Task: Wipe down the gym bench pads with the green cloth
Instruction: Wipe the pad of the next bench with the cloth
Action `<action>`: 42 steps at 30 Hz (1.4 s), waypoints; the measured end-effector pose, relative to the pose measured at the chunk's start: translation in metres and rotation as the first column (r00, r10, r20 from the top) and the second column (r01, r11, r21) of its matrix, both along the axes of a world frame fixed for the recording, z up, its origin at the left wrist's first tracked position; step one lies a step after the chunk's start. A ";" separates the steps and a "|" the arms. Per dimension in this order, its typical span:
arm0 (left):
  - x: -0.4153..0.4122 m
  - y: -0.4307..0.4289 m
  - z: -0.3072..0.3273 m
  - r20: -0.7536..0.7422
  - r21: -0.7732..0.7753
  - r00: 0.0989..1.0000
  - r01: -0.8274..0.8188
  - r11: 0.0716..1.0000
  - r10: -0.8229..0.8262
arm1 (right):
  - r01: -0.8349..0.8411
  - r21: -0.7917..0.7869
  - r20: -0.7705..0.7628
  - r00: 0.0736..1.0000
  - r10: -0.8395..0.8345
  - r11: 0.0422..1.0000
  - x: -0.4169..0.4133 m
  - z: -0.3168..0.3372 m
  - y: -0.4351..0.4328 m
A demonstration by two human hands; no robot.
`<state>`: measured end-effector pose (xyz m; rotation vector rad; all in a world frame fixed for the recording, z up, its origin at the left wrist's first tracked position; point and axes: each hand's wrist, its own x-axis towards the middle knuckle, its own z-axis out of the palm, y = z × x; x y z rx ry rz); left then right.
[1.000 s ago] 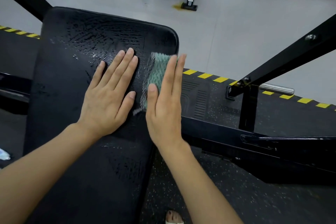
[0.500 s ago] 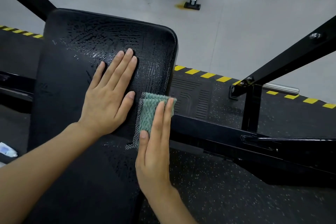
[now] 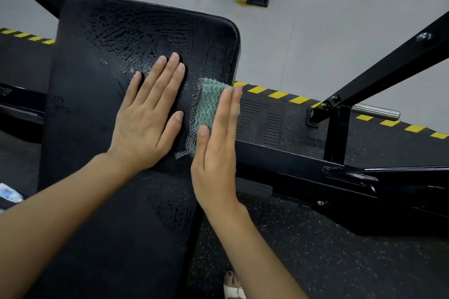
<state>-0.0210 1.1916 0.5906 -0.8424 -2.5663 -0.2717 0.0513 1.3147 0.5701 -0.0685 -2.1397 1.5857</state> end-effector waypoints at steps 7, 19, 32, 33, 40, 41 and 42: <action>0.008 -0.002 -0.005 0.015 -0.005 1.000 0.010 1.000 -0.010 | 0.030 0.035 0.051 0.998 -0.032 0.999 0.061 -0.033 -0.032; 0.030 -0.012 -0.016 0.045 -0.016 0.997 0.062 0.998 -0.061 | 0.066 -0.093 0.032 0.997 -0.064 0.993 0.030 -0.022 -0.022; 0.042 -0.045 -0.026 0.054 -0.161 0.976 0.219 0.962 -0.213 | 0.075 -0.074 0.136 0.989 -0.064 0.994 0.108 -0.061 -0.059; 0.042 -0.048 -0.027 0.053 -0.179 0.971 0.238 0.955 -0.232 | 0.086 -0.075 0.145 0.987 -0.075 0.993 0.111 -0.063 -0.062; 0.040 -0.051 -0.030 0.008 -0.189 0.965 0.257 0.948 -0.261 | 0.135 -0.117 0.132 0.984 -0.119 0.984 0.080 -0.048 -0.050; 0.040 -0.051 -0.030 0.006 -0.188 0.965 0.259 0.947 -0.263 | 0.139 -0.109 0.124 0.984 -0.126 0.984 0.073 -0.044 -0.047; 0.040 -0.051 -0.030 0.006 -0.187 0.964 0.261 0.947 -0.264 | 0.146 -0.093 0.119 0.984 -0.134 0.985 0.068 -0.042 -0.045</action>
